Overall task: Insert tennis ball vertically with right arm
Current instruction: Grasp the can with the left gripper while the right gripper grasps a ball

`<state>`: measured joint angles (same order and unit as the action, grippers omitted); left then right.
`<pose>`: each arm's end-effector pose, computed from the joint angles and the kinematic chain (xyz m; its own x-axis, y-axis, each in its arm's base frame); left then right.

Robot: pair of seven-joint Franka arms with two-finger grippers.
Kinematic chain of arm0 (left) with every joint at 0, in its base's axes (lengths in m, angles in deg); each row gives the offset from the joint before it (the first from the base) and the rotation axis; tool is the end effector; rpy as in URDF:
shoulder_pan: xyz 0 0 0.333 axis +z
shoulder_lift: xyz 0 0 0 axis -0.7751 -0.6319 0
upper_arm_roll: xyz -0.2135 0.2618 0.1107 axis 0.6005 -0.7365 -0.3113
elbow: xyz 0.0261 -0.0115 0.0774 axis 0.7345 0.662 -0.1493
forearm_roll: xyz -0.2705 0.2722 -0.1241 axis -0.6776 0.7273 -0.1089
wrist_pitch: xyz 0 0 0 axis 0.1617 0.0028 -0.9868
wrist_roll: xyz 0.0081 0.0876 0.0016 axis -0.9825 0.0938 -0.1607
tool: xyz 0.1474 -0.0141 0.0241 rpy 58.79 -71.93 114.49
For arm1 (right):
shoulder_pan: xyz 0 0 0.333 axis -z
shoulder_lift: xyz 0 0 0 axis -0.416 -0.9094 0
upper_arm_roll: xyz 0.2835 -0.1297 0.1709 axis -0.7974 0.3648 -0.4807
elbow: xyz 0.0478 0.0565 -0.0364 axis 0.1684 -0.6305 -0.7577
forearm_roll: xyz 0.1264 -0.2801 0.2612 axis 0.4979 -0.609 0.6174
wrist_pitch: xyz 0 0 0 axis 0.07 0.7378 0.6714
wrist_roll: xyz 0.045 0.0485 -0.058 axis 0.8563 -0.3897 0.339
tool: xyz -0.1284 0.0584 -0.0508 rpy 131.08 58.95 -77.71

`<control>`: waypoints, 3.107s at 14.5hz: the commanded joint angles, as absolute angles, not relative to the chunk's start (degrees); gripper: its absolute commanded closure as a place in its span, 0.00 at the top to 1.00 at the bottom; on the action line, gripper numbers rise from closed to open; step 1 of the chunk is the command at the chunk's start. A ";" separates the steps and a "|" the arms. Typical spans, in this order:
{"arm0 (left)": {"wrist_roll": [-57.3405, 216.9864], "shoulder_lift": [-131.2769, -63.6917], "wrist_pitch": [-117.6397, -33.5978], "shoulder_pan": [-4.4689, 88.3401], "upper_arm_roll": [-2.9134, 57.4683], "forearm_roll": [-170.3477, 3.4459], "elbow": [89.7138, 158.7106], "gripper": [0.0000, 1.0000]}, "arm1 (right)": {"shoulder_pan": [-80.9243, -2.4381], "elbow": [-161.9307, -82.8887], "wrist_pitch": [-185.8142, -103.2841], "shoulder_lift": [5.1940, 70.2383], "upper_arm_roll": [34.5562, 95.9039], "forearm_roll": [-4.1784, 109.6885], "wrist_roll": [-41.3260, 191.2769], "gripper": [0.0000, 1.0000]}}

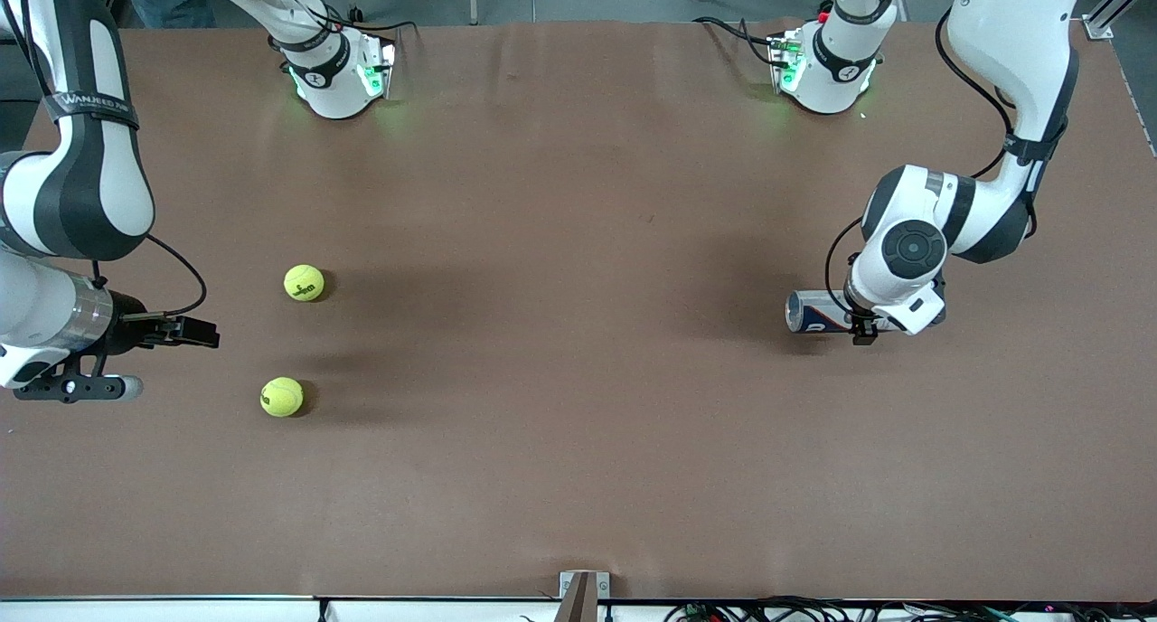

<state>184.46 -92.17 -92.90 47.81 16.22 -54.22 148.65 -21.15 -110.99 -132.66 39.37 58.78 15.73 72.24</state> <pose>0.5549 -0.0846 0.2047 0.0853 0.9721 0.2186 0.9913 -0.0607 -0.1167 0.6808 -0.0306 0.4219 0.9950 -0.0023 -0.1002 -0.0032 -1.0000 -0.0088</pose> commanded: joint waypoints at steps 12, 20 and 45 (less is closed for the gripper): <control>196.58 -93.83 -97.59 48.17 16.16 -39.67 152.82 1.00 | -21.86 -114.00 -148.63 29.11 58.11 15.21 72.05 1.00; 200.99 -96.12 -97.85 47.56 16.16 -35.70 152.29 0.92 | -21.95 -112.68 -153.81 22.69 58.11 15.56 71.97 1.00; 199.85 -94.80 -94.42 48.00 28.19 -49.66 141.06 0.76 | -22.03 -113.12 -156.19 18.82 58.11 15.65 72.05 0.62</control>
